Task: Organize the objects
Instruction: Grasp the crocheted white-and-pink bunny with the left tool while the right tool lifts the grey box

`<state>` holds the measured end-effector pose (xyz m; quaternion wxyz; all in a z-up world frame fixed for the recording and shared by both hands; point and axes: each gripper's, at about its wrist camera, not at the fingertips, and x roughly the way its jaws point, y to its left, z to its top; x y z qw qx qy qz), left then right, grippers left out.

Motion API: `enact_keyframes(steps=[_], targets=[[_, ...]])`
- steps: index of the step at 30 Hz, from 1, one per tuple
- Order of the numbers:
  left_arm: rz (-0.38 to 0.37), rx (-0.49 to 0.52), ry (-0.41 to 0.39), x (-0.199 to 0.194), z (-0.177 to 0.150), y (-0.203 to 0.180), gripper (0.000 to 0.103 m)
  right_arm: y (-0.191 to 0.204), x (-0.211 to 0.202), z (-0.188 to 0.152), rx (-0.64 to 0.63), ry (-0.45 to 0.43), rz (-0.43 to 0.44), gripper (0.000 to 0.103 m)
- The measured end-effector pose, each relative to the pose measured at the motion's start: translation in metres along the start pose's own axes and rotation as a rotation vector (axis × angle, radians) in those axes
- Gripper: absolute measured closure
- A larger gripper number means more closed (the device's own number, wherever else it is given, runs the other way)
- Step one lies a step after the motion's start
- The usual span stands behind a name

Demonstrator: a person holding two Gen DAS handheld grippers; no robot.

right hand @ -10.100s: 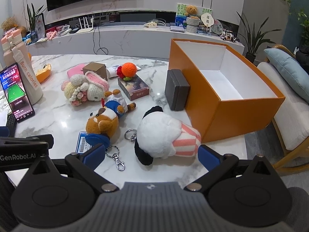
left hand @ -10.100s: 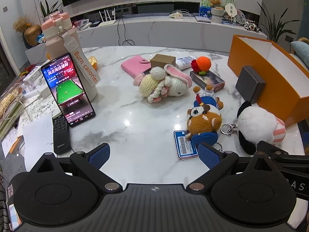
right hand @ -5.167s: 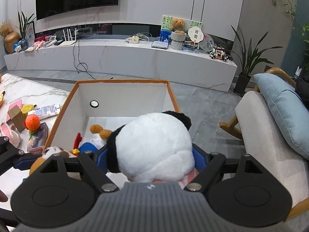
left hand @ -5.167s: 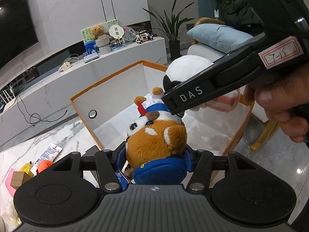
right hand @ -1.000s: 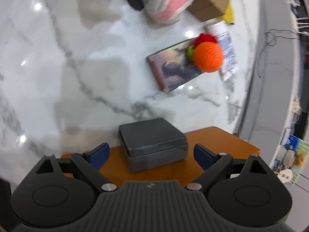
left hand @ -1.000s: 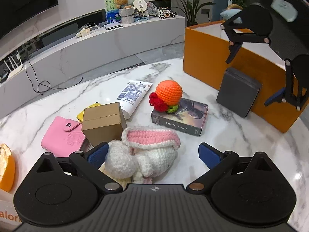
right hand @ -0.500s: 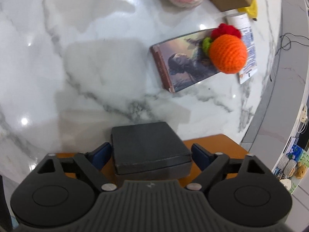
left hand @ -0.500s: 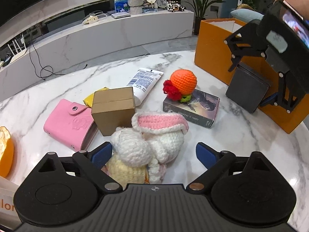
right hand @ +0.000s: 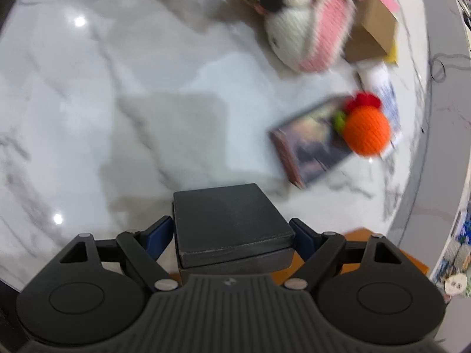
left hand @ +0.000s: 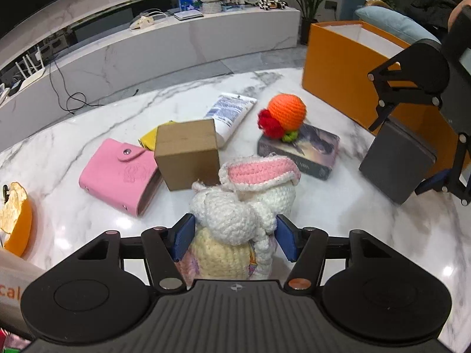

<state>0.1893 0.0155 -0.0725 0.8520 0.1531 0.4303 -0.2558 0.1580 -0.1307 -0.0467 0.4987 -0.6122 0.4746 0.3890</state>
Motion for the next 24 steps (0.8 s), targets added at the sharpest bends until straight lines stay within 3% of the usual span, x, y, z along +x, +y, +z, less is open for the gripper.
enact_keyframes(steps=[8,13,20,24], targets=[[-0.017,0.036,0.063,-0.021,-0.022,-0.010,0.034,0.039,-0.016,0.019,-0.039,-0.036,-0.007,0.018],[-0.031,0.052,0.062,-0.033,-0.037,-0.017,0.033,0.049,-0.022,0.025,-0.042,-0.066,0.011,0.018],[0.010,0.123,0.077,-0.014,-0.038,-0.028,0.019,0.048,-0.022,0.030,-0.028,-0.051,0.033,0.019],[0.027,0.177,0.065,-0.007,-0.036,-0.037,0.017,0.050,-0.021,0.032,-0.022,-0.045,0.037,0.019]])
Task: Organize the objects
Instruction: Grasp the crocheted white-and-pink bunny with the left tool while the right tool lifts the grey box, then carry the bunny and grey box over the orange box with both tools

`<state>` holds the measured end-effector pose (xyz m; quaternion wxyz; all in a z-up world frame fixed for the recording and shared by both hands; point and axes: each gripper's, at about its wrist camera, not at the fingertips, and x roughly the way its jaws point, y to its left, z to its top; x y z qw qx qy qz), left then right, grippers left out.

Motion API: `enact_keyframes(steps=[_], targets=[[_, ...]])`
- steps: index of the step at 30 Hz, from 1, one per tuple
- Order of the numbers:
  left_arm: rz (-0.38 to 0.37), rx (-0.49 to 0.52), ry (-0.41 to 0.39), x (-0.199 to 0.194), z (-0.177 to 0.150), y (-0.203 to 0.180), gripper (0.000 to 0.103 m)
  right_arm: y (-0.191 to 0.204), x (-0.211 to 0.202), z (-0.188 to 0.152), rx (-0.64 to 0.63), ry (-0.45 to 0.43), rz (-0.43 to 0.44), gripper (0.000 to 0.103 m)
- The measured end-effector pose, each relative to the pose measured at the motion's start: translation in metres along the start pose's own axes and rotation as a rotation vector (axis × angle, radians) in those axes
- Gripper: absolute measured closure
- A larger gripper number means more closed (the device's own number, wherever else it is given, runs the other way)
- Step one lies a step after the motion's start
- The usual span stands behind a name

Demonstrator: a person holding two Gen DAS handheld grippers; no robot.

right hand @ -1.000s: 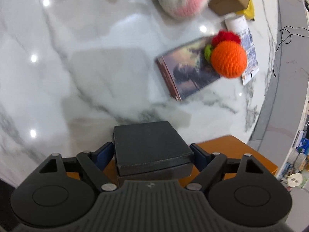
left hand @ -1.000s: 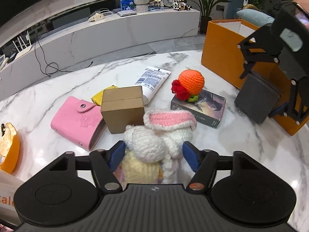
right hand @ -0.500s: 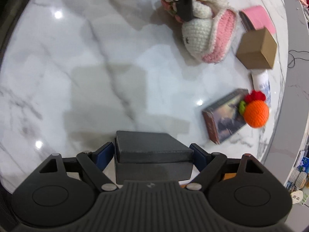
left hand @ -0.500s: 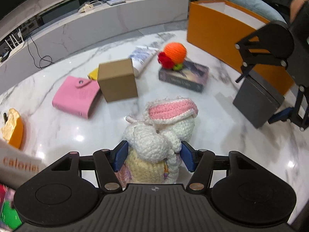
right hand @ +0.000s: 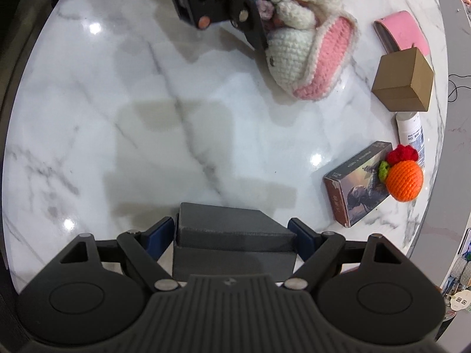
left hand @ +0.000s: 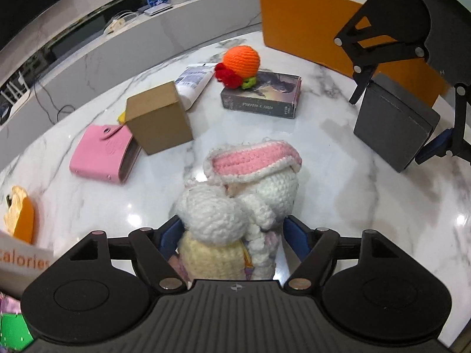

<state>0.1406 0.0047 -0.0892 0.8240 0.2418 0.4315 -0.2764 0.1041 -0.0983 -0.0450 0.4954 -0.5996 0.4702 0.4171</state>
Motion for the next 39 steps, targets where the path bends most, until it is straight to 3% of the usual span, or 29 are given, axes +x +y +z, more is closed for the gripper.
enact_keyframes(steps=[8,21,28,33,39], targets=[[-0.043,-0.071,-0.013,0.000,0.003,0.011,0.031,0.006,-0.002,0.000,0.013,-0.006,-0.006,0.019],[-0.014,-0.185,-0.066,-0.025,-0.006,0.023,0.033,0.021,-0.033,-0.009,0.037,-0.057,-0.072,0.020],[0.050,-0.233,-0.050,-0.042,-0.011,0.022,0.033,0.016,-0.045,-0.039,0.048,-0.109,-0.128,0.020],[0.067,-0.212,-0.046,-0.057,-0.005,0.006,0.033,0.022,-0.071,-0.054,0.068,-0.161,-0.182,0.020],[0.062,-0.167,-0.088,-0.076,0.025,-0.021,0.033,0.028,-0.101,-0.086,0.121,-0.197,-0.247,0.020]])
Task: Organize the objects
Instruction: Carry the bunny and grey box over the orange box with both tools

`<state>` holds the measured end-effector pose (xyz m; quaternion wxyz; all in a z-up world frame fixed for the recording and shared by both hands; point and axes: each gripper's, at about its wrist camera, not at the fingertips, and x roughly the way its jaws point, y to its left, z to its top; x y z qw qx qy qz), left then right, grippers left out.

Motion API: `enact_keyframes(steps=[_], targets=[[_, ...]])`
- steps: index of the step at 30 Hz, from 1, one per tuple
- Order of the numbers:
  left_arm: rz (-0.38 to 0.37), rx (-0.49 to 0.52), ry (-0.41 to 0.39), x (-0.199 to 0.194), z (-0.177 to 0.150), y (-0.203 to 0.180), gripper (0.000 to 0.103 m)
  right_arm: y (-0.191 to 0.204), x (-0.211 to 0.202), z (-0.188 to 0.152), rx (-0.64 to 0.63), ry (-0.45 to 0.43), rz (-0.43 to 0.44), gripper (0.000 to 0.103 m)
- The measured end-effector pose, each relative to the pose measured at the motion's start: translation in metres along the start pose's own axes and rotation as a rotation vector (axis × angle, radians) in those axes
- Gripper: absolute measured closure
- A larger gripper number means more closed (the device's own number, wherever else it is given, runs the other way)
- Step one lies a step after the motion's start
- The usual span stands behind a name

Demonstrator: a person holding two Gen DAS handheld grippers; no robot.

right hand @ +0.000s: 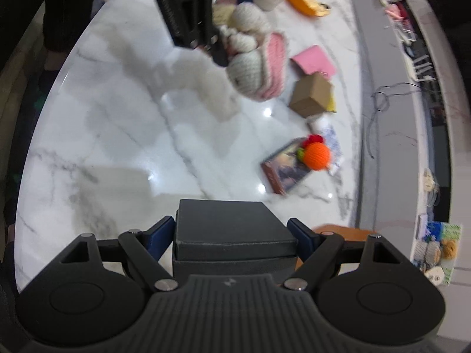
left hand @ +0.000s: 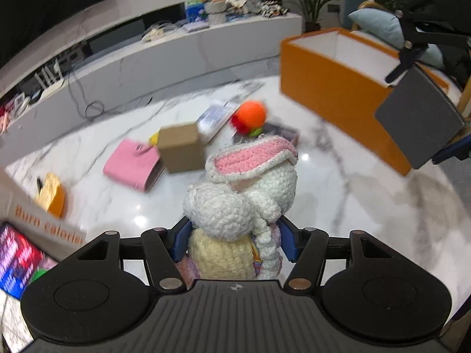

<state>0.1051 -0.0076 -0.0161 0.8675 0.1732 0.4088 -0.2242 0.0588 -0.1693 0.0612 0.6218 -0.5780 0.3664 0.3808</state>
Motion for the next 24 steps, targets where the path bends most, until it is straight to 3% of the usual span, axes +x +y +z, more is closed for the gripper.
enact_keyframes(steps=[13,24], targets=[[-0.066,0.084,-0.102,-0.016,0.072,-0.077,0.033,-0.018,-0.051,-0.085,0.154,0.006,-0.117,0.020],[-0.125,0.121,-0.147,-0.004,0.122,-0.129,0.033,-0.036,-0.056,-0.151,0.277,0.031,-0.166,0.020]])
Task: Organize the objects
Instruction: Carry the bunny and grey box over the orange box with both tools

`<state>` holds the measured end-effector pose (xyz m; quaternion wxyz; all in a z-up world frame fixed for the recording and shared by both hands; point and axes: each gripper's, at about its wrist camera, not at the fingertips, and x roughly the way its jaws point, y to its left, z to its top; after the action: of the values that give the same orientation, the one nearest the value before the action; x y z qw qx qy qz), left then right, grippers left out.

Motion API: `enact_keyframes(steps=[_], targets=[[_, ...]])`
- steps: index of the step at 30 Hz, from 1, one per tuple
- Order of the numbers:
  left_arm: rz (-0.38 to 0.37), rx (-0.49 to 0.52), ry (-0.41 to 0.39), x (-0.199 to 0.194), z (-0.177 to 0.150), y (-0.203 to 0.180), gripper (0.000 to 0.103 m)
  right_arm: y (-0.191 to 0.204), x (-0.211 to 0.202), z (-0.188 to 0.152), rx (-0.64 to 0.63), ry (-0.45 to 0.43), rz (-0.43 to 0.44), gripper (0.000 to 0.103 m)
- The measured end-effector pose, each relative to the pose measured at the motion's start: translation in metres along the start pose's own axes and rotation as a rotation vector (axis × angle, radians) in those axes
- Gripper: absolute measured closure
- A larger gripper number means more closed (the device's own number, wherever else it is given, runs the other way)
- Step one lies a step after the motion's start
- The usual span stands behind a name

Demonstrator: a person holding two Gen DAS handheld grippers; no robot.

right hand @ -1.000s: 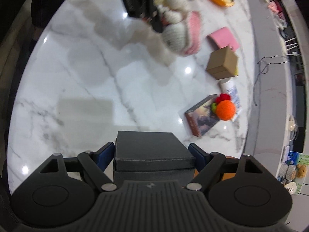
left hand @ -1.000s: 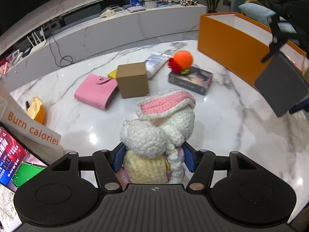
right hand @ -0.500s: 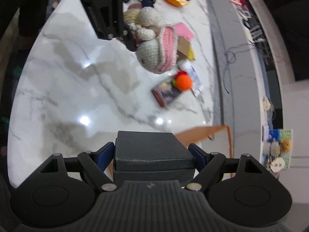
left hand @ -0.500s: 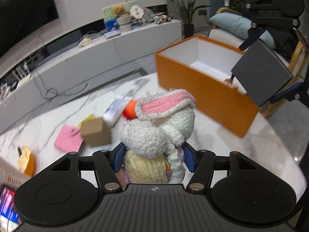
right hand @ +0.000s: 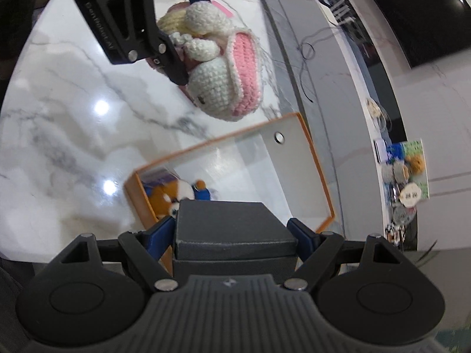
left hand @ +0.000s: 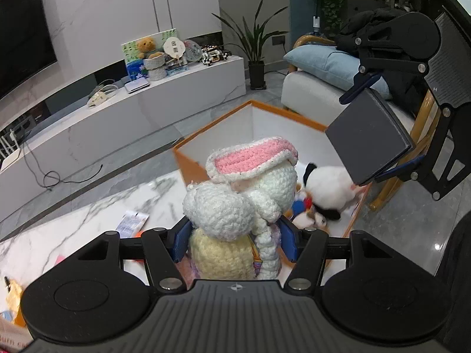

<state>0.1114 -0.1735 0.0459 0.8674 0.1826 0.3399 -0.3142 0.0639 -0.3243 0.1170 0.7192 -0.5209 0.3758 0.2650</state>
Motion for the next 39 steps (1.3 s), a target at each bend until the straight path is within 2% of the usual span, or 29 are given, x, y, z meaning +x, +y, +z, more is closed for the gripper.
enact_keyframes(steps=[6,10,14,17,24,30,39], targets=[[-0.035,-0.070,-0.033,0.019,0.022,-0.011,0.033,-0.019,0.010,-0.020,0.095,-0.010,-0.047,0.020],[-0.028,-0.074,-0.020,0.042,0.035,-0.016,0.033,-0.026,0.025,-0.026,0.159,-0.023,-0.077,0.020],[-0.043,-0.132,-0.007,0.061,0.044,-0.014,0.033,-0.033,0.042,-0.035,0.229,-0.046,-0.096,0.020],[-0.020,-0.155,0.010,0.076,0.049,-0.011,0.033,-0.036,0.056,-0.039,0.279,-0.049,-0.113,0.020],[0.074,-0.096,0.085,0.114,0.054,-0.016,0.033,-0.038,0.098,-0.048,0.349,-0.039,-0.111,0.020],[0.101,-0.060,0.131,0.136,0.056,-0.024,0.033,-0.032,0.131,-0.046,0.382,-0.039,-0.134,0.020],[0.114,-0.006,0.176,0.158,0.056,-0.031,0.033,-0.030,0.155,-0.043,0.426,-0.043,-0.160,0.020]])
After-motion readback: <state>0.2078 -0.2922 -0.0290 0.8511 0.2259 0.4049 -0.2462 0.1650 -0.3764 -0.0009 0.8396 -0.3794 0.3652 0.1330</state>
